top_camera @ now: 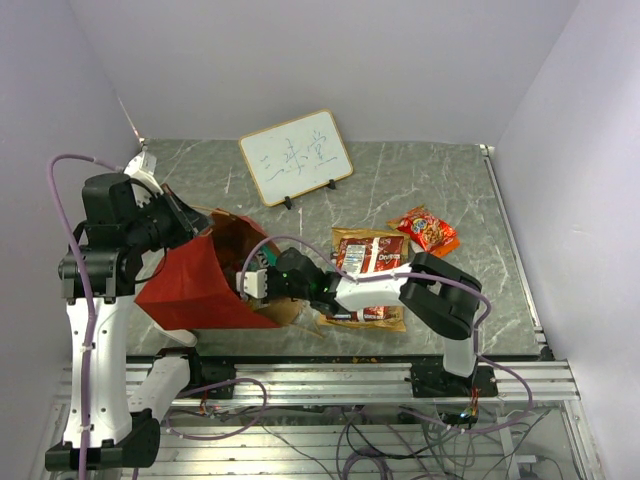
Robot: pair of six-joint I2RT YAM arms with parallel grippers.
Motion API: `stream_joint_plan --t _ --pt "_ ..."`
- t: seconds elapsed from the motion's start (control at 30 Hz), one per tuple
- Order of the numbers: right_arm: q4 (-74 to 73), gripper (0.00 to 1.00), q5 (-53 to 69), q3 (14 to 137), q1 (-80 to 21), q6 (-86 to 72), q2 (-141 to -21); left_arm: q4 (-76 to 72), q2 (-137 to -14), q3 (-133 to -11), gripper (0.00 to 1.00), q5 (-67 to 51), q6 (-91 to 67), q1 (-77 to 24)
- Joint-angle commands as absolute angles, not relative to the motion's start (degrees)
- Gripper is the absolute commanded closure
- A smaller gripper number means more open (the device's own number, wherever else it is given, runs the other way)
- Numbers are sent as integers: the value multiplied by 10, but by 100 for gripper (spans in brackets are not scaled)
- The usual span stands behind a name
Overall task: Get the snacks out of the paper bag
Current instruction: Take out the snack from the paper bag.
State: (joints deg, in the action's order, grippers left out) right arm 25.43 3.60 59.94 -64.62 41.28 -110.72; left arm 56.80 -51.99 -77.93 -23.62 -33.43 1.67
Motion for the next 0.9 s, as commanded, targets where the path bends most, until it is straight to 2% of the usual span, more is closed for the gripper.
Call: stream_joint_plan --t 0.0,0.03,0.53,0.87 --pt "268 97 25 612 -647 370 -1069 544 -506 -777 93 -242 -342 16" --pt "262 100 24 612 -646 363 -1061 544 -505 -776 93 -241 -341 16" --pt "135 100 40 644 -609 211 -946 530 -500 -772 93 -224 -344 17" --pt "52 100 78 623 -587 144 -816 512 -506 -766 93 -221 -349 16"
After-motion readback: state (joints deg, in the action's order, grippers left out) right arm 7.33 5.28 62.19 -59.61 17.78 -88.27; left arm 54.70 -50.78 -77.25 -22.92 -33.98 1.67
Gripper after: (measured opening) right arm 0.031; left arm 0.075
